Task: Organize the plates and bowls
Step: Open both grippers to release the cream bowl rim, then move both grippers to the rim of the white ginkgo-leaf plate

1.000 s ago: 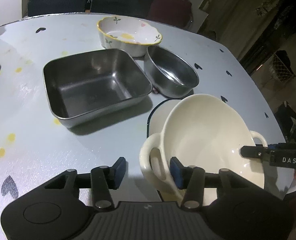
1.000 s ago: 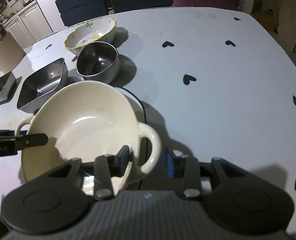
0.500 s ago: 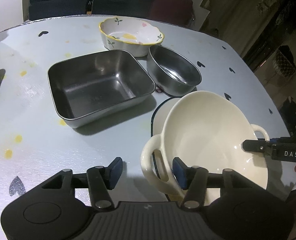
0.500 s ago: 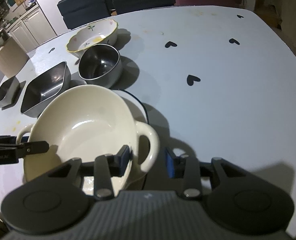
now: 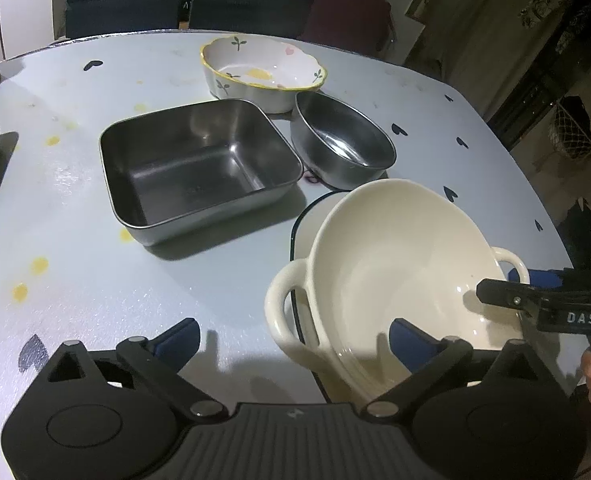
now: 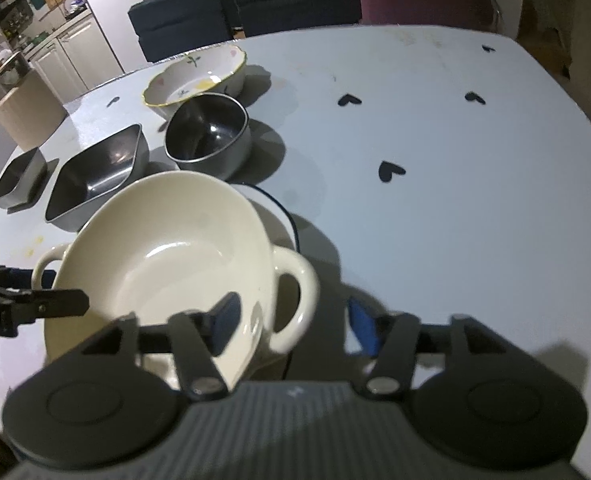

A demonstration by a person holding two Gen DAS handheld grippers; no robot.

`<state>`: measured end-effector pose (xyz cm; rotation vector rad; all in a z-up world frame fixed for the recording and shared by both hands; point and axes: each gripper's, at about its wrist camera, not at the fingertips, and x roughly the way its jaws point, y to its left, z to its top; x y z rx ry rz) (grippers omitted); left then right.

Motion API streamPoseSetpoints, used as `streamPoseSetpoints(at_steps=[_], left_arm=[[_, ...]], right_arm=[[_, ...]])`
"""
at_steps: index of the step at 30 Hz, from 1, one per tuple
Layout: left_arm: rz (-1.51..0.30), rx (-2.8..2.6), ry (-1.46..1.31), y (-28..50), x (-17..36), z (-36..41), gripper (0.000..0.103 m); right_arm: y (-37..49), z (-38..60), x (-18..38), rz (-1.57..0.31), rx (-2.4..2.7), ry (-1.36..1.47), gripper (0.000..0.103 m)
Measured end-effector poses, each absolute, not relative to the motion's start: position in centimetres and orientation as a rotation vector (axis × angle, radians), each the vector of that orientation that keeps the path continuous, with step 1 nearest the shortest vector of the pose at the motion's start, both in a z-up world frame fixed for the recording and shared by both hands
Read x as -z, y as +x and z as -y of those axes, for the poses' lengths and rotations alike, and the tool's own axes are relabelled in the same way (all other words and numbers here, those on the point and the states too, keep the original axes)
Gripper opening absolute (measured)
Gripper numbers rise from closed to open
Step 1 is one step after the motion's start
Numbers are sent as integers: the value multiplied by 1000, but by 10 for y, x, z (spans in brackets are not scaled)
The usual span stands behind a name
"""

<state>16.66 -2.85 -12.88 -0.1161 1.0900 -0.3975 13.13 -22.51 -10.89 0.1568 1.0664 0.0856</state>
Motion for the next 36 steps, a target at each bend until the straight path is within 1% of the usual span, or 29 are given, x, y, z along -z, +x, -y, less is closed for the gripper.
streamPoseSetpoints(at_steps=[1, 2, 4, 5, 13, 23, 29, 36], left_arm=[[-1090, 398, -113, 166, 128, 28, 101], [-1088, 399, -112, 164, 127, 28, 103], [-1085, 396, -116, 161, 125, 27, 103], [-1082, 395, -119, 160, 123, 27, 103], [-1024, 390, -120, 147, 99, 24, 103], [-881, 420, -105, 143, 42, 28, 103], [-805, 395, -92, 150, 17, 29, 103], [-752, 366, -166, 174, 1, 25, 103]], right_arm=[[130, 225, 108, -1058, -89, 152, 85], [129, 225, 107, -1051, -93, 148, 88], [126, 225, 105, -1034, -99, 140, 100], [125, 225, 103, -1022, -104, 138, 102], [116, 227, 90, -1007, -117, 155, 102], [107, 234, 48, -875, -107, 206, 103], [114, 237, 25, -790, -100, 253, 103], [136, 231, 12, -741, -100, 291, 103]])
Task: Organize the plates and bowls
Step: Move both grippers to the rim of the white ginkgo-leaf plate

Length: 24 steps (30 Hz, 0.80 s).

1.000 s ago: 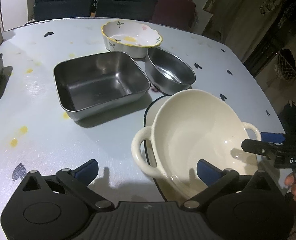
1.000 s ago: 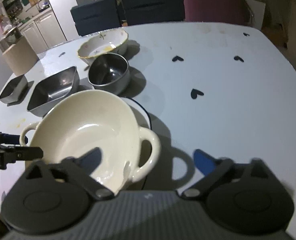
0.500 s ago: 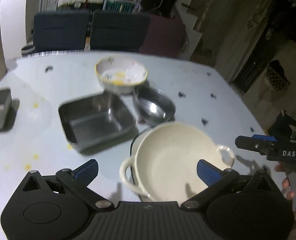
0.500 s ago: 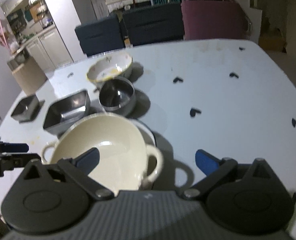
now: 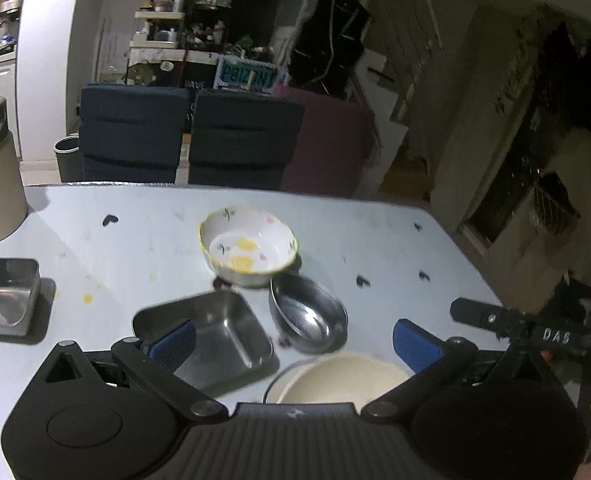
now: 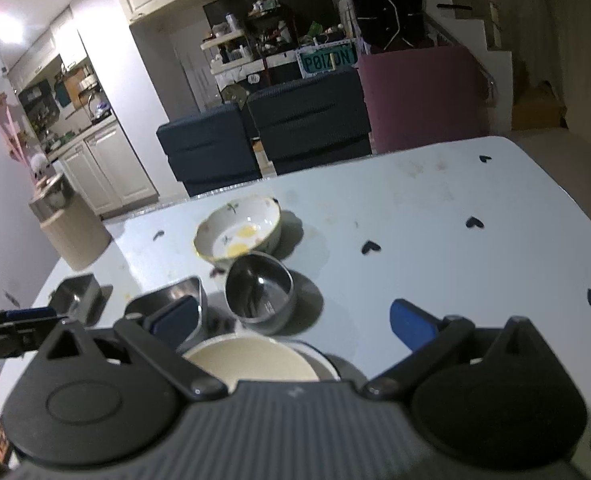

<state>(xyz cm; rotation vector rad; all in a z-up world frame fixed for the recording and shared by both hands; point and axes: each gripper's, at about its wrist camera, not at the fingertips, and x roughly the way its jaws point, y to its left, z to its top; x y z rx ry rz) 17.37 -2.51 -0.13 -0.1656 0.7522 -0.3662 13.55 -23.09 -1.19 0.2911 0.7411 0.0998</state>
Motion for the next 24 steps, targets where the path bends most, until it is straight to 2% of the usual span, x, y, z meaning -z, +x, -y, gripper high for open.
streamPoseSetpoints(at_steps=[12, 24], left_arm=[[-751, 319, -237, 227, 4, 19, 103], [-746, 142, -284, 289, 35, -7, 103]], right_arm=[[186, 207, 10, -674, -79, 352, 103], [239, 199, 26, -668, -13, 393, 103]])
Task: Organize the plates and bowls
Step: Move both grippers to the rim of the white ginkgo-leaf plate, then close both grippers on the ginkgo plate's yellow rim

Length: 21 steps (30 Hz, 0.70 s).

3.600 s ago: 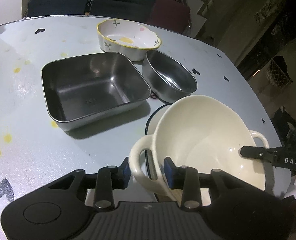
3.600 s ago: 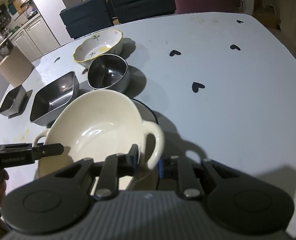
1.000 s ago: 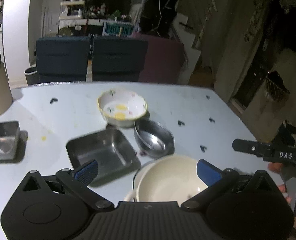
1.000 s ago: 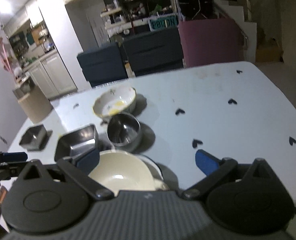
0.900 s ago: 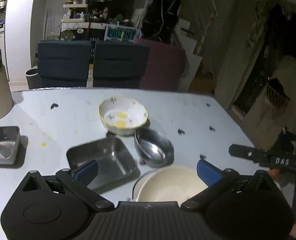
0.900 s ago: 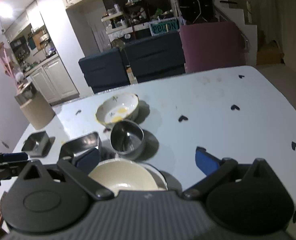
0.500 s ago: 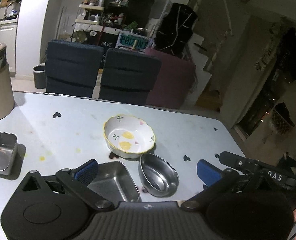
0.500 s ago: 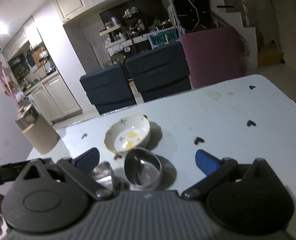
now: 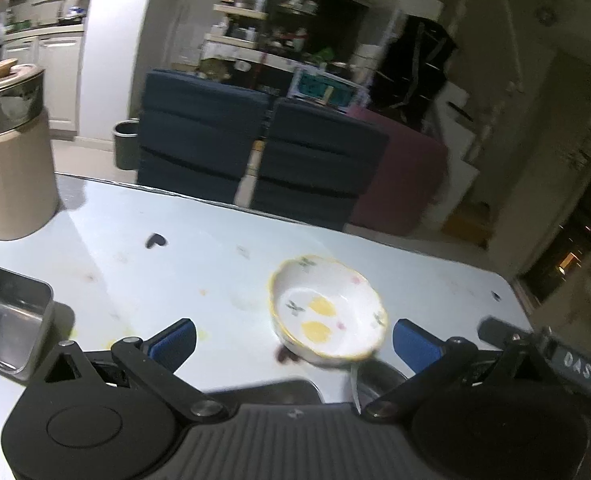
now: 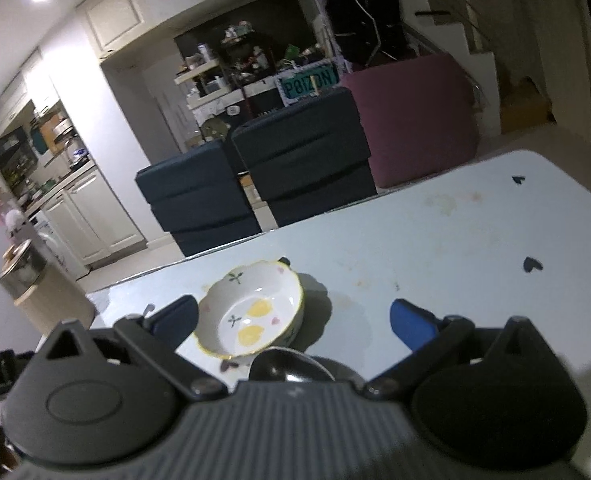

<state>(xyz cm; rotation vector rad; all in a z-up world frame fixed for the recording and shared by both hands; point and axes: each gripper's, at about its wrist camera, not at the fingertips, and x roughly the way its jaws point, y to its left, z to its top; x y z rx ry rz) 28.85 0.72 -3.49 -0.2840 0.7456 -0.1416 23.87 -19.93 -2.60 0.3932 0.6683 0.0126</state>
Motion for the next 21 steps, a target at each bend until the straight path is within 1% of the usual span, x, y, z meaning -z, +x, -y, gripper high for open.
streamPoseSetpoints(at_steps=[3, 6, 8, 9, 10, 11, 12, 13, 14, 15, 16, 18, 21], left_arm=[[-738, 131, -299, 304, 40, -6, 103], [-730, 154, -271, 319, 45, 0, 100], [-736, 173, -248, 329, 51, 4, 93], [-753, 178, -233, 335, 54, 7, 90], [-768, 183, -220, 341, 57, 9, 84], [-784, 186, -205, 347, 61, 10, 79], [-792, 185, -197, 352, 65, 11, 77], [-795, 187, -196, 356, 68, 11, 72], [-798, 194, -199, 360, 72, 10, 65], [-808, 203, -199, 362, 77, 10, 63], [-823, 212, -191, 365, 81, 9, 58], [-840, 210, -174, 369, 88, 9, 55], [-852, 200, -188, 377, 95, 8, 51]], right_arm=[[250, 199, 34, -690, 13, 405, 103], [265, 196, 41, -720, 42, 403, 103], [276, 197, 45, -754, 59, 422, 102], [281, 199, 48, -772, 49, 444, 98], [285, 201, 51, -793, 39, 471, 92], [288, 202, 54, -809, 38, 490, 88], [292, 203, 58, -825, 41, 499, 83], [296, 203, 61, -842, 45, 501, 78], [299, 204, 65, -852, 41, 501, 75], [302, 205, 67, -861, 40, 506, 67], [303, 205, 70, -867, 38, 517, 56], [306, 211, 76, -878, 28, 554, 46], [309, 213, 82, -884, -1, 558, 46]])
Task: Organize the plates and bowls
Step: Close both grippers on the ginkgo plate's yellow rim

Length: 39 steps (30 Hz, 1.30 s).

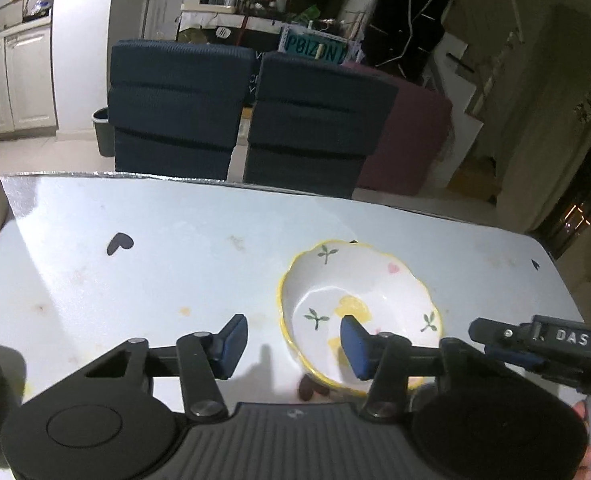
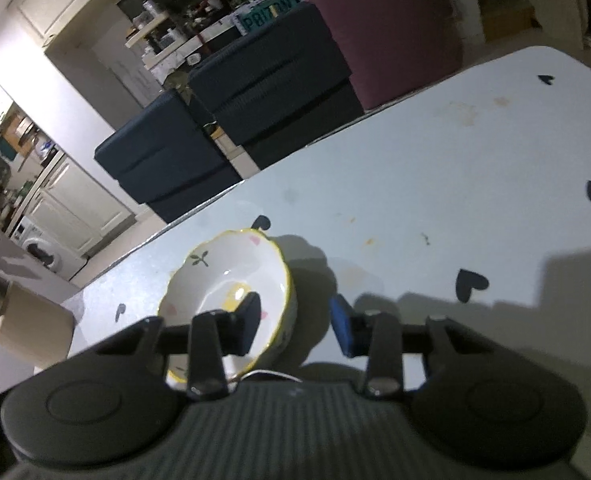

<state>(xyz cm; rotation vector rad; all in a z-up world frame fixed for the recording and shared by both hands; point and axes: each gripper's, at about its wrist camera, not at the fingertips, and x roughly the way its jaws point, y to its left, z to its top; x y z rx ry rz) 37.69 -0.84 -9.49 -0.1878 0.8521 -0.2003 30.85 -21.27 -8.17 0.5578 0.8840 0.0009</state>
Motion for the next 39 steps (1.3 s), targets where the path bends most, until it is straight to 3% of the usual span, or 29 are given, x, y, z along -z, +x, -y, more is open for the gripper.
streamPoseSetpoints(at_steps=[17, 20, 22, 25, 39], left_arm=[[-917, 186, -202, 412, 127, 10, 21], [-922, 202, -227, 414, 132, 4, 20], [-921, 206, -218, 415, 131, 4, 20], [-927, 219, -206, 418, 135, 6, 19], [-951, 232, -324, 434, 157, -1, 20]], right_arm=[[338, 190, 97, -951, -40, 496, 46], [345, 187, 103, -974, -30, 472, 44], [347, 186, 107, -984, -19, 484, 28], [350, 184, 114, -998, -12, 502, 22], [366, 191, 139, -996, -71, 568, 18]])
